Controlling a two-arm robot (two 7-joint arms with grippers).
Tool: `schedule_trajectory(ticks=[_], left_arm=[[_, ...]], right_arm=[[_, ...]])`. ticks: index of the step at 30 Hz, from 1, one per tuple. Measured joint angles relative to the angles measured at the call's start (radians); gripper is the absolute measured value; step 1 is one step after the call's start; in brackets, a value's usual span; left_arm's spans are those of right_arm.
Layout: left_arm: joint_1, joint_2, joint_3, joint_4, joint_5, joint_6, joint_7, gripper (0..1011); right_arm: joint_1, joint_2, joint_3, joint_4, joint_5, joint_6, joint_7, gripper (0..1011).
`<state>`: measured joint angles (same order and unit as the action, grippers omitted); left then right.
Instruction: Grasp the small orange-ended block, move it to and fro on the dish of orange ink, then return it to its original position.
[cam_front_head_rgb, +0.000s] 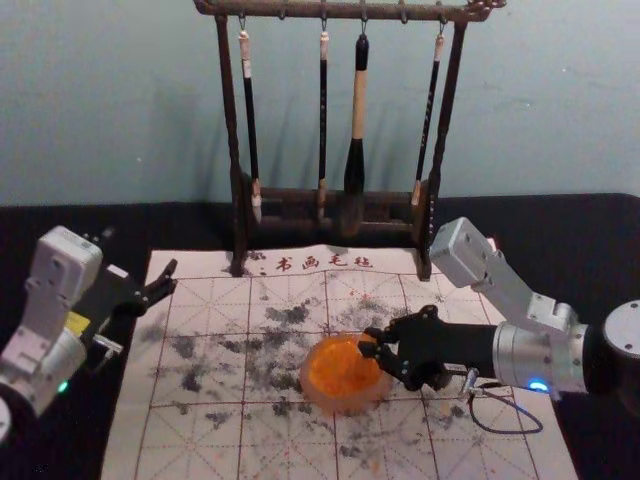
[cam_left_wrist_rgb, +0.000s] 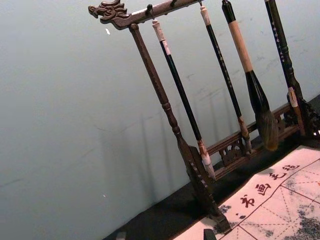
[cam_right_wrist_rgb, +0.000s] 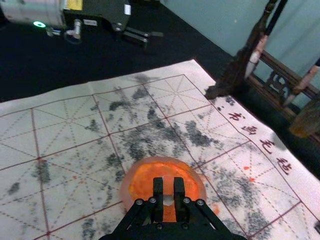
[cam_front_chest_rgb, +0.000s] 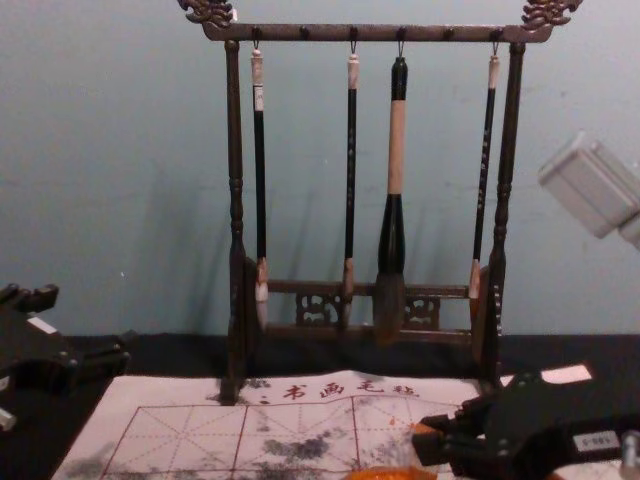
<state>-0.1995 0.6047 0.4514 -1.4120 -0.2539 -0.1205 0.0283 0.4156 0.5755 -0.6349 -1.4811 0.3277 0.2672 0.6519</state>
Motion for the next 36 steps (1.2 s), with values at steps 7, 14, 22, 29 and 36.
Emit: schedule_trajectory(ticks=[7,14,22,29,36], left_arm=[[0.0,0.0,0.0,0.0,0.0,0.0,0.0,1001],[0.0,0.0,0.0,0.0,0.0,0.0,0.0,1001],[0.0,0.0,0.0,0.0,0.0,0.0,0.0,1001],[0.0,0.0,0.0,0.0,0.0,0.0,0.0,1002],[0.0,0.0,0.0,0.0,0.0,0.0,0.0,1001]], right_arm=[[-0.008,0.005,-0.009,-0.019,0.009,-0.004,0.015,71],[0.002,-0.007,-0.029,-0.013,0.006,-0.005,0.021,71],[0.017,-0.026,-0.043,0.007,-0.001,-0.007,0.021,71],[0.03,-0.042,-0.047,0.03,-0.004,-0.007,0.013,71],[0.036,-0.05,-0.036,0.048,-0.006,-0.008,-0.003,71]])
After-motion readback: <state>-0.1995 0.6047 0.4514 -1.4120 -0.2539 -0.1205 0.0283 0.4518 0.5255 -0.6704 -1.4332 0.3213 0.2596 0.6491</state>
